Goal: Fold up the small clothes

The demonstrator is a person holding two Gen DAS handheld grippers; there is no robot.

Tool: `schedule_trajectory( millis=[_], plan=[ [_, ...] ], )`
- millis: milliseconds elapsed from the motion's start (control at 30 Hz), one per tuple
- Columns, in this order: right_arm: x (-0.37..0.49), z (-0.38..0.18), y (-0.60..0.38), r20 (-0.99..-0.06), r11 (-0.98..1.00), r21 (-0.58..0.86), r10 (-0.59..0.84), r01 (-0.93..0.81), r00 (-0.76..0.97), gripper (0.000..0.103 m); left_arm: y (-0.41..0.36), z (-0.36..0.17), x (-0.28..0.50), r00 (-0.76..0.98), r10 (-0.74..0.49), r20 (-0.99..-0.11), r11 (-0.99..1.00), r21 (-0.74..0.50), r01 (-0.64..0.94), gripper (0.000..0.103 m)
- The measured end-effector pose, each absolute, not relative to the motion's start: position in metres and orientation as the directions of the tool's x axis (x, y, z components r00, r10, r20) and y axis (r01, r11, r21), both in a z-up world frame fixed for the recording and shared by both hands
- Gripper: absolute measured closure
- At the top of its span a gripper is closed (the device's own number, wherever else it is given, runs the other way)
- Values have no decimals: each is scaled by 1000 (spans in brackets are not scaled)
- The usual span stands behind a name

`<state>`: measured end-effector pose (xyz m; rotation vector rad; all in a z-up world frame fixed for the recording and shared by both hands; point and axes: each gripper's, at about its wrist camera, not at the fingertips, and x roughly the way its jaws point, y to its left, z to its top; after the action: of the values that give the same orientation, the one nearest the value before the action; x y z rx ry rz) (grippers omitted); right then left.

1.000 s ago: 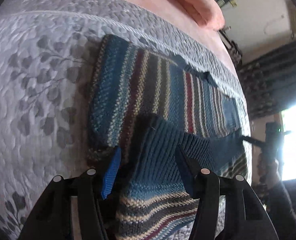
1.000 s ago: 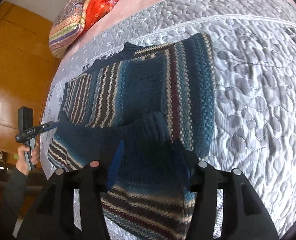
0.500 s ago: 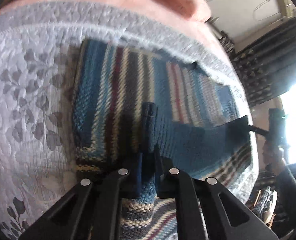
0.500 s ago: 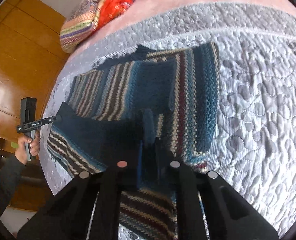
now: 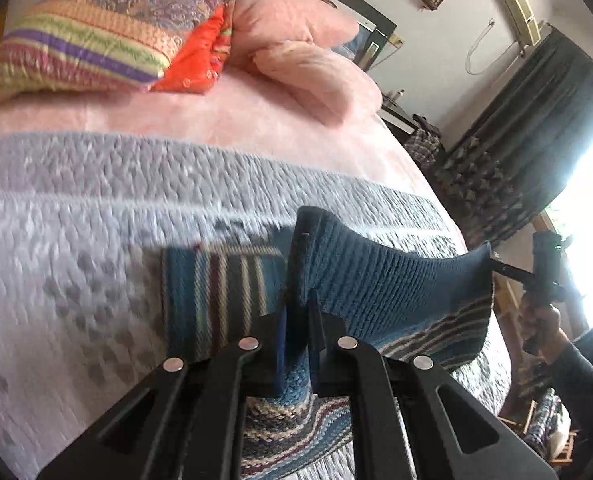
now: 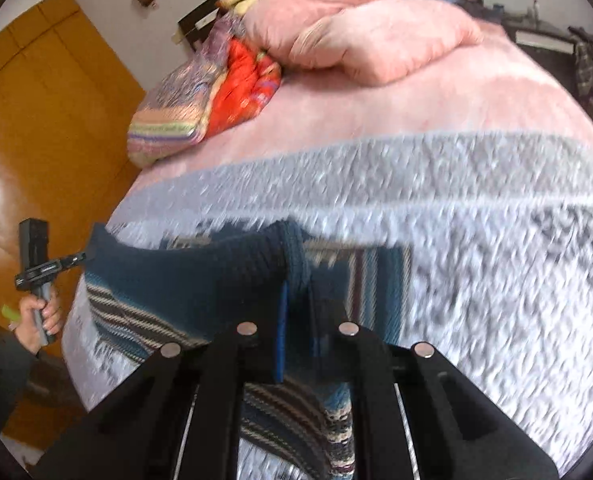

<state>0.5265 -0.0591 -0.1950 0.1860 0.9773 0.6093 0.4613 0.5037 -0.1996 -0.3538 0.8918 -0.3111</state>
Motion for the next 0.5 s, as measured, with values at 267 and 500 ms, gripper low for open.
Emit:
schedule_trajectory(
  millis=[267, 500],
  plan=[
    [597, -209, -36, -754, 866, 357, 488, -349, 440, 95, 512, -211, 530, 586, -333, -738, 922, -384, 41, 95],
    [637, -253, -24, -812, 903, 297, 411, -312, 415, 95, 516, -253, 579, 532, -297, -793, 933, -361, -16, 96]
  ],
)
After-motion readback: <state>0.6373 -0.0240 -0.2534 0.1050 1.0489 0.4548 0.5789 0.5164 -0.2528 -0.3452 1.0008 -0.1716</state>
